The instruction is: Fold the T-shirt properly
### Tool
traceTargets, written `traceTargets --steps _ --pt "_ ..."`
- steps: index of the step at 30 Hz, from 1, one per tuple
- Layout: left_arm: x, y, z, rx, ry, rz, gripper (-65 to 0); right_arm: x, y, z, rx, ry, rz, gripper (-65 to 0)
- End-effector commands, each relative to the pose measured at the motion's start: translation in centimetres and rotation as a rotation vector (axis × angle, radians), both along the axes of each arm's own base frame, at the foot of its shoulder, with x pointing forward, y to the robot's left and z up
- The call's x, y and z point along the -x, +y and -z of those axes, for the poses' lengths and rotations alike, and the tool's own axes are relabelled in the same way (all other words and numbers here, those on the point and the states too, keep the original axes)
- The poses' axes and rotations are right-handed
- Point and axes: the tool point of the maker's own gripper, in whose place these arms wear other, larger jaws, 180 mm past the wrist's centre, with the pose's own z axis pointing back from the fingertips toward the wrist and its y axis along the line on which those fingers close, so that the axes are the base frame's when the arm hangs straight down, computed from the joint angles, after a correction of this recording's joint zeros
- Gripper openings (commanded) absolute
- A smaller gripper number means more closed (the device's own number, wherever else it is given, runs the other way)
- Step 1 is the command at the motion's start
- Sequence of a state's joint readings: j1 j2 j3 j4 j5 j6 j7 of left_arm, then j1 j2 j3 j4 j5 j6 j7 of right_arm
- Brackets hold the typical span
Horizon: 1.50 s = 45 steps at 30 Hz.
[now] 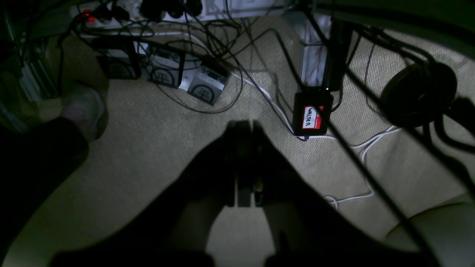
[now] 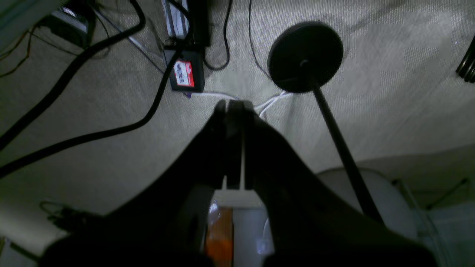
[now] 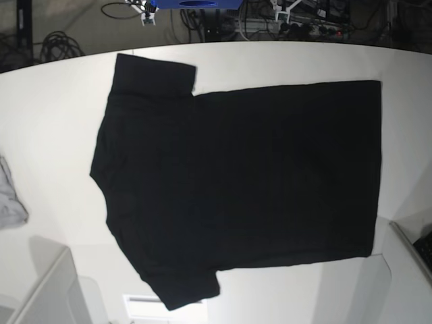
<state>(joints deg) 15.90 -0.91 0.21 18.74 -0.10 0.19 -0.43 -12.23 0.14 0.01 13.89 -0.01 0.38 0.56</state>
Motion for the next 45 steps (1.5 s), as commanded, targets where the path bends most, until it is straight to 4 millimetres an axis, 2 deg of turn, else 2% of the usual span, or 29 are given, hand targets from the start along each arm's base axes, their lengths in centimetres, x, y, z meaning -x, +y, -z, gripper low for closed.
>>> traceTargets --steps 1,5,7,10,12,17,23,27,35,40,45 --pt "1.5 0.1 -0.2 -0.004 0.026 0.007 -65.0 0.9 -0.4 -0.2 0.014 0.004 0.001 -65.0" --pt "2.9 0.0 -0.7 -0.001 0.021 0.012 -65.0 1.8 -0.4 -0.9 0.012 -0.029 -0.001 -65.0" --pt "2.8 1.1 -1.3 -0.015 -0.008 0.023 -65.0 2.6 -0.3 -1.2 0.012 -0.032 -0.001 -65.0" --pt "3.3 1.4 -2.3 -0.017 -0.041 0.033 -65.0 3.6 -0.4 -1.7 0.012 -0.035 0.004 -65.0" --pt "3.2 2.4 -3.0 -0.03 -0.067 0.048 -65.0 4.1 -0.3 -2.2 0.012 -0.049 0.005 -65.0" --pt "3.8 3.8 -4.7 -0.045 -0.102 0.068 -65.0 4.4 -0.3 -4.0 0.01 -0.108 0.004 -65.0" --pt "4.3 4.7 -7.1 -0.051 -0.145 0.099 -65.0 4.3 -0.3 -6.4 0.014 -0.085 0.006 -65.0" --pt "3.4 5.6 -9.4 -0.06 -0.205 0.128 -65.0 3.3 -0.2 -8.4 0.015 -0.109 0.006 -65.0" --pt "-0.1 3.5 -14.6 -0.019 -0.361 0.158 -65.0 0.8 -0.1 -12.8 0.014 -0.173 0.006 -65.0" --pt "-2.8 3.3 -17.1 0.0 -0.45 0.165 -65.0 -1.2 -0.2 -14.8 0.018 -0.218 0.006 -65.0" --pt "-5.4 4.9 -21.3 0.029 -0.547 0.083 -65.0 -4.3 -3.4 -18.2 0.097 -0.308 0.051 -65.0"
